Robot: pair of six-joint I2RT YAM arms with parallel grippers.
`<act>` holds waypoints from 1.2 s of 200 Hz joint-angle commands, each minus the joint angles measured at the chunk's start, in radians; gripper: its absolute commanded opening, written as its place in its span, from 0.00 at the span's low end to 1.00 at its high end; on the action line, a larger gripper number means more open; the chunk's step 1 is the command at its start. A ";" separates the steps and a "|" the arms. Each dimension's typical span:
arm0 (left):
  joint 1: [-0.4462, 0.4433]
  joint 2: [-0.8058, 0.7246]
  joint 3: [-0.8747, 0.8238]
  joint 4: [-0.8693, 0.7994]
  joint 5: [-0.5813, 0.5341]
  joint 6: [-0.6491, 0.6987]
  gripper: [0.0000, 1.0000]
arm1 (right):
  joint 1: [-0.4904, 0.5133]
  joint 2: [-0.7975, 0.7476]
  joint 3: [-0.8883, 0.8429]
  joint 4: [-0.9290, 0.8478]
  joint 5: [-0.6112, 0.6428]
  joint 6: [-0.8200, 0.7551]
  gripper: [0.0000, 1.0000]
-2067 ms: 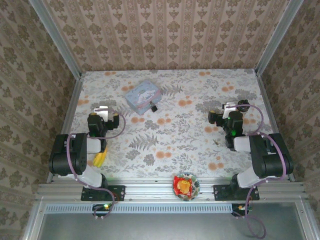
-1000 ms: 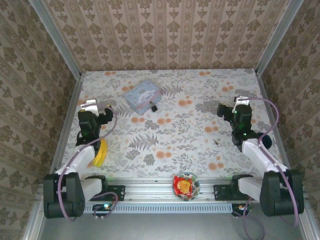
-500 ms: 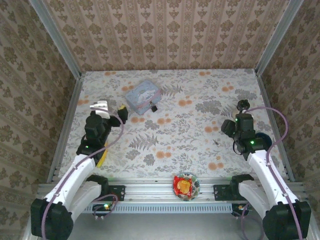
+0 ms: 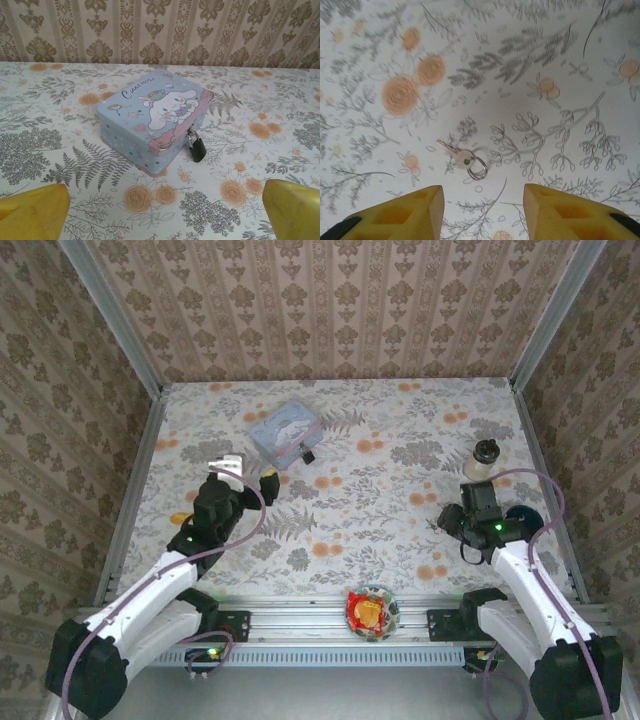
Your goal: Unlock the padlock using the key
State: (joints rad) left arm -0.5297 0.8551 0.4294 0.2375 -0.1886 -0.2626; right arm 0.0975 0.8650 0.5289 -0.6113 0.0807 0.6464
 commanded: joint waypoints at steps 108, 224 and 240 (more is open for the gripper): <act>-0.003 0.170 0.052 0.090 0.032 -0.028 1.00 | 0.006 0.236 0.011 0.055 -0.096 0.007 0.42; -0.003 0.169 0.061 0.064 0.038 -0.049 1.00 | 0.006 0.331 0.029 0.140 -0.132 0.007 0.40; -0.003 0.168 0.062 0.061 0.035 -0.050 1.00 | 0.007 0.347 0.032 0.145 -0.133 0.007 0.38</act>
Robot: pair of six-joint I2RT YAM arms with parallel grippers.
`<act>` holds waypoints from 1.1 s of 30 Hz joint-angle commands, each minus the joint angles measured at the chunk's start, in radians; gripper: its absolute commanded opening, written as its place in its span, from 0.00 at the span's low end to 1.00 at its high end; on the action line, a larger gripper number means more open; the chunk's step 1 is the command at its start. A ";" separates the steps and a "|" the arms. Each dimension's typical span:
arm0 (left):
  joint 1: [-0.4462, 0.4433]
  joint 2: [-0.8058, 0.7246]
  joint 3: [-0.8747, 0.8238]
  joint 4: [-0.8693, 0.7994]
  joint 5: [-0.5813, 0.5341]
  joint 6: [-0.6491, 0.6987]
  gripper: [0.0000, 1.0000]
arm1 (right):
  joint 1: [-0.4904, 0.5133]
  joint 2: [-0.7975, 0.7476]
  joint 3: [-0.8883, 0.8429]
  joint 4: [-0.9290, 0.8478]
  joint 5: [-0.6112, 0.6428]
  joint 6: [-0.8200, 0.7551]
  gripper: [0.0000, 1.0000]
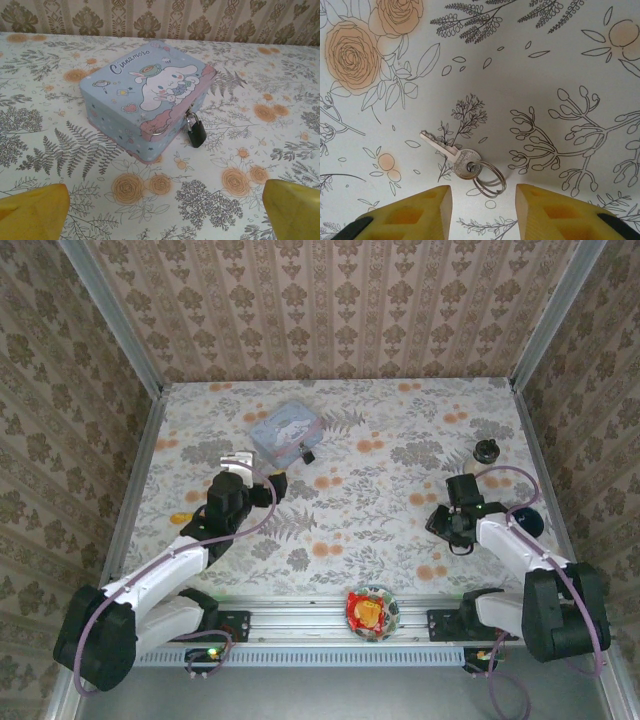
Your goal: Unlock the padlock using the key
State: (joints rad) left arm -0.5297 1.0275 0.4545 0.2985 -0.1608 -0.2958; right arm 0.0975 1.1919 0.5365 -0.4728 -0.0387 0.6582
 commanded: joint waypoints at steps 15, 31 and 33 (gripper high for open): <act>-0.003 0.006 0.041 0.000 -0.003 -0.016 1.00 | 0.007 0.075 0.036 0.023 -0.027 0.003 0.27; -0.001 0.020 0.082 -0.063 -0.020 -0.034 1.00 | 0.026 -0.010 0.046 -0.005 -0.033 -0.014 0.00; 0.000 0.023 0.096 -0.086 -0.021 -0.042 1.00 | 0.034 -0.033 0.048 -0.006 -0.041 -0.018 0.00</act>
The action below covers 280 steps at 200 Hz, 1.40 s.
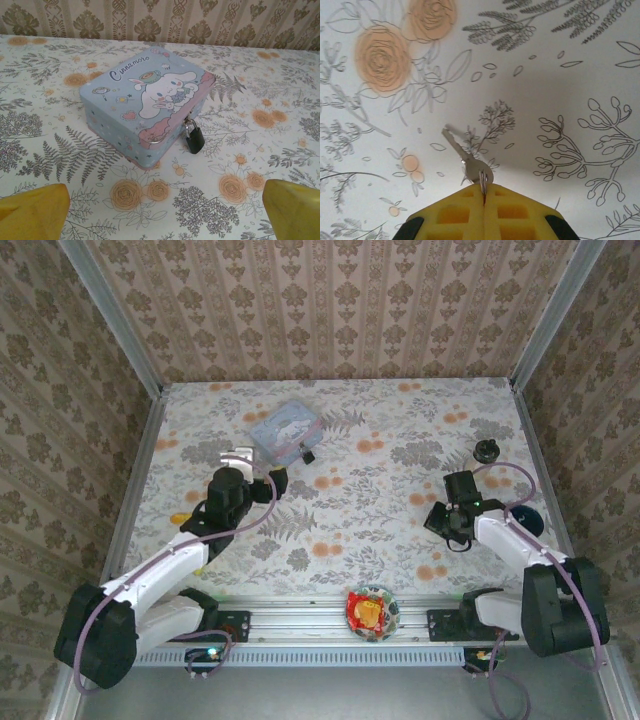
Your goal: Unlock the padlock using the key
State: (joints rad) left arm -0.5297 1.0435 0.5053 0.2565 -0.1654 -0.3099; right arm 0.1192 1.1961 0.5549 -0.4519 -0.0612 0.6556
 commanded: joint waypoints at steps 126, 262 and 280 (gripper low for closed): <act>0.042 0.002 0.054 0.002 0.259 -0.082 1.00 | 0.133 -0.262 0.178 -0.075 -0.160 -0.016 0.00; -0.099 0.041 -0.049 0.435 0.563 0.175 1.00 | 0.324 -0.159 0.359 0.133 -0.297 0.160 0.00; -0.150 0.070 -0.035 0.458 0.594 0.232 1.00 | 0.358 -0.123 0.388 0.160 -0.305 0.165 0.00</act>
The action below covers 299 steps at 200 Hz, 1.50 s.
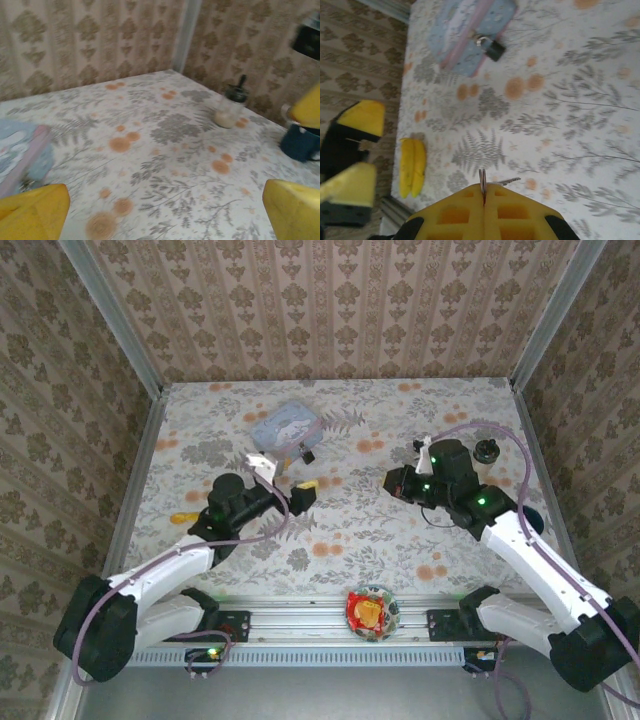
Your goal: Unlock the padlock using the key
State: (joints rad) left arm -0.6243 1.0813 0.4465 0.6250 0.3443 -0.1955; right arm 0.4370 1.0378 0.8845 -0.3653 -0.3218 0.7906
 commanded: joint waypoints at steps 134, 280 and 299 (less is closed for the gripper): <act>-0.161 0.284 0.038 0.413 0.086 0.238 0.59 | 0.193 0.196 0.170 0.190 -0.099 0.047 0.00; -0.160 0.283 0.046 0.400 0.075 0.223 0.15 | 0.203 0.201 0.159 0.179 -0.087 0.039 0.00; -0.159 0.270 0.043 0.384 0.066 0.225 0.10 | 0.203 0.203 0.156 0.180 -0.086 0.039 0.00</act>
State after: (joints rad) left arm -0.7784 1.3895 0.4671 1.0241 0.4187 0.0204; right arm 0.6331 1.2320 1.0191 -0.1886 -0.4007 0.8230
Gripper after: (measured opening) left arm 0.131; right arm 0.058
